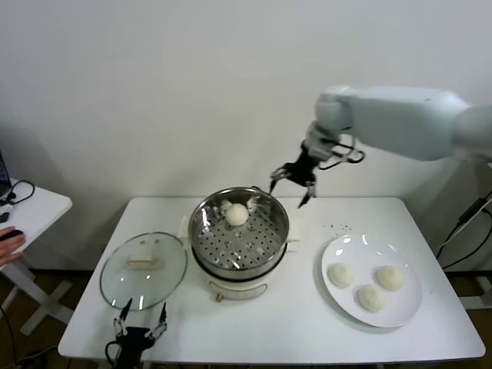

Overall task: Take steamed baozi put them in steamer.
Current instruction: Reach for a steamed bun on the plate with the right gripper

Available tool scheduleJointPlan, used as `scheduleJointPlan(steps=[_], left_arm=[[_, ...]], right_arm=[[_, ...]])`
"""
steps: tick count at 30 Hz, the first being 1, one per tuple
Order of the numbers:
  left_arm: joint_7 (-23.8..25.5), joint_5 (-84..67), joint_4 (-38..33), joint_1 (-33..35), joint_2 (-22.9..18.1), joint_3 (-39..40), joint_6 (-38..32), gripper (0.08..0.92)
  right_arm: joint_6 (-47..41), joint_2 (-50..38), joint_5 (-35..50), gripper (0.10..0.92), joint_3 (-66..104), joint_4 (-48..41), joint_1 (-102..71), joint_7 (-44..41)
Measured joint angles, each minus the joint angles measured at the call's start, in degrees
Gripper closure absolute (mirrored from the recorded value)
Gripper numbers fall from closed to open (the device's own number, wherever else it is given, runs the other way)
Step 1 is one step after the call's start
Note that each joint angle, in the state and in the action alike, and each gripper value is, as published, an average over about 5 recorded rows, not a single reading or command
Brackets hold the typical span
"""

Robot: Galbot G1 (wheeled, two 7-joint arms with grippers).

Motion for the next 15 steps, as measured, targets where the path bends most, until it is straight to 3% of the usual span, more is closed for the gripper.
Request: scheduleJointPlan(steps=[8, 15], left_arm=[[0.0, -0.1, 0.3, -0.5, 0.0, 0.0, 0.0, 0.177], [0.0, -0.3, 0.5, -0.7, -0.4, 0.0, 0.0, 0.177]], right_arm=[[-21.6, -6.7, 7.3, 0.203, -6.3, 7.8, 4.2, -0.7], [-33.8, -11.4, 9.6, 0.203, -8.2, 13.1, 4.2, -0.3]])
